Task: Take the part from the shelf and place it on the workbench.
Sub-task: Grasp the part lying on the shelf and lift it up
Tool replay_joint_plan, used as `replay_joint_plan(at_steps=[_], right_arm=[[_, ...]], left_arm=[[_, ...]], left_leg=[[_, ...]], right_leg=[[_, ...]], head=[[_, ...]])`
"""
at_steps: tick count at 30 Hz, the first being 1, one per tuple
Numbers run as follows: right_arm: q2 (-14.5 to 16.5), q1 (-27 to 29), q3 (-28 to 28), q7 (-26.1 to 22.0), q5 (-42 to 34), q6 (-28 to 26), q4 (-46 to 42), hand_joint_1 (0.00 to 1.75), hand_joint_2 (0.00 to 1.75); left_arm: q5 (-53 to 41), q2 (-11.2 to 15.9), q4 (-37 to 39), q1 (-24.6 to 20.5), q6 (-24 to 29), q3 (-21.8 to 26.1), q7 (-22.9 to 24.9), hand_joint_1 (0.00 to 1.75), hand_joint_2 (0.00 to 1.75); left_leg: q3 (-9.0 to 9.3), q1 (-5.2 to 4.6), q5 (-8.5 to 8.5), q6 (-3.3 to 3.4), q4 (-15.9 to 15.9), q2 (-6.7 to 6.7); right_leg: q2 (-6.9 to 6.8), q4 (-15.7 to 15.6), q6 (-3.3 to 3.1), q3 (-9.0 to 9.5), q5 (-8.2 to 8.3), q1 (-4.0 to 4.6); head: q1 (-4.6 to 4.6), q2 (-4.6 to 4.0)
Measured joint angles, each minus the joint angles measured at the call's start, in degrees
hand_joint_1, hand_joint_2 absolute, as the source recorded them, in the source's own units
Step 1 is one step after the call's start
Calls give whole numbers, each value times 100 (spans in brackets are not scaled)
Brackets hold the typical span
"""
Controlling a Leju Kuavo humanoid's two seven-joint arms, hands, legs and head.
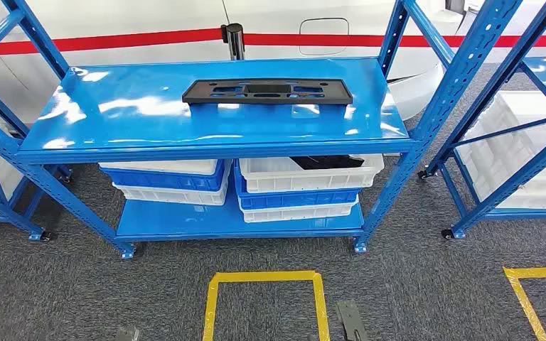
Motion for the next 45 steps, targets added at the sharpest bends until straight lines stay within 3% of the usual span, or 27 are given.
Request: replay_joint_plan(at_steps=[13, 24, 35, 41, 45], right_arm=[[196, -668, 697, -841, 565, -1258, -1012, 0, 175], [-66, -393, 1096, -1031, 1184, -2168, -2742, 0, 175], [-147, -234, 1196, -1034, 1380, -2319, -3325, 0, 175], [-458, 73, 1778, -704, 2398, -2674, -5886, 0, 175], [-530, -142, 1979, -452, 2824, -2667, -6445, 0, 175]], left_arm=[[104, -113, 128, -361, 904, -27, -582, 0, 0], [184, 106, 615, -9, 1443, -15, 28, 0, 0], [152, 128, 689, 78, 1562, -15, 256, 0, 0], [0, 204, 905, 306, 2027, -15, 1189, 0, 0], [-2, 218, 945, 347, 2091, -10, 1365, 0, 0]], left_leg=[[-7, 0, 3, -3, 4, -1], [-20, 0, 2, -3, 4, 0], [-21, 0, 2, -3, 4, 0], [-23, 1, 2, -3, 3, 0], [-25, 1, 2, -3, 3, 0]], right_leg=[[0, 2, 3, -2, 2, -1], [0, 2, 3, -17, 1, -1], [0, 2, 3, -19, 1, -1], [0, 2, 3, -18, 1, 0], [0, 2, 4, -17, 2, -1]], head=[[-2, 0], [-1, 0], [-1, 0], [0, 0], [-1, 0]])
